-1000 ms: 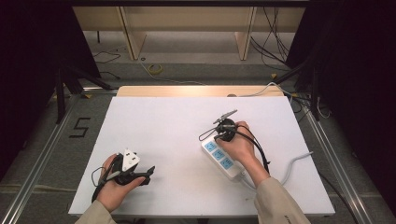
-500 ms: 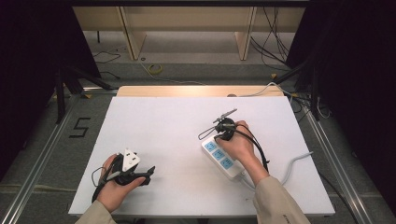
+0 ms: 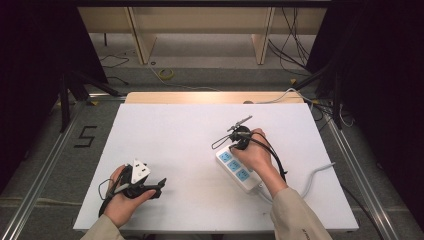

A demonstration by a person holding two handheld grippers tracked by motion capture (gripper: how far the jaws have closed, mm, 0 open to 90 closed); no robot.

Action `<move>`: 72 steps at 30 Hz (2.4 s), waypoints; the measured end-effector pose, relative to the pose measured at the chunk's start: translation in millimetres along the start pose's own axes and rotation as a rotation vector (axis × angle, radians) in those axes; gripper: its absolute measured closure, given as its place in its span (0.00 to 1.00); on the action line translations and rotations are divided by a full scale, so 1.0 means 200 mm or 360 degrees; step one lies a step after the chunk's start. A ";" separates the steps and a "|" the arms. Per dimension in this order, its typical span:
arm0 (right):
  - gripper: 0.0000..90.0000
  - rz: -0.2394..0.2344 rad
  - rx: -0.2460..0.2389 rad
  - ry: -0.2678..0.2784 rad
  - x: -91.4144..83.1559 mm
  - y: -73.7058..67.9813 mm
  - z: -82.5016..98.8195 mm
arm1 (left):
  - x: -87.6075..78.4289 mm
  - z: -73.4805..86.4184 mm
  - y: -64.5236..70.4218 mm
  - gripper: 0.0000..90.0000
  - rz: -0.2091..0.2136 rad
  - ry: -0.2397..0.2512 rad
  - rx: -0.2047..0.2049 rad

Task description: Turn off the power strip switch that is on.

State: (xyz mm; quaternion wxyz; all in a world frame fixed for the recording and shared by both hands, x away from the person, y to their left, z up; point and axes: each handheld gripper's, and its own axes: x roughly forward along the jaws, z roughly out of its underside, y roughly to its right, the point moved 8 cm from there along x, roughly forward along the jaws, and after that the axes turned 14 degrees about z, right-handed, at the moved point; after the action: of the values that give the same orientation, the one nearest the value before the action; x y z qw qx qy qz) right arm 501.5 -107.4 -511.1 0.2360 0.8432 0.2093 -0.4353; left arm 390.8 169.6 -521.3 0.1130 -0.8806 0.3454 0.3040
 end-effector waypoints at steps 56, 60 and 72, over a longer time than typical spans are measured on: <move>0.98 0.0026 0.0015 0.0152 -0.08 0.04 0.01 | 0.00 0.01 0.00 0.19 0.0003 -0.0012 -0.0002; 0.94 0.0018 0.0031 0.0171 -0.09 0.06 0.03 | 0.01 0.01 0.00 0.19 0.0004 -0.0009 0.0000; 0.87 0.0029 0.0097 0.0204 -0.13 0.13 0.10 | 0.01 0.01 0.00 0.19 0.0000 -0.0011 -0.0001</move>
State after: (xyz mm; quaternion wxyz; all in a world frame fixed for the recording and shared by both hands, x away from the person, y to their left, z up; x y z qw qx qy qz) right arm 489.5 -144.2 -493.7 0.2004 0.8779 0.2031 -0.3845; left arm 390.7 170.0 -523.6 0.1139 -0.8796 0.3450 0.3071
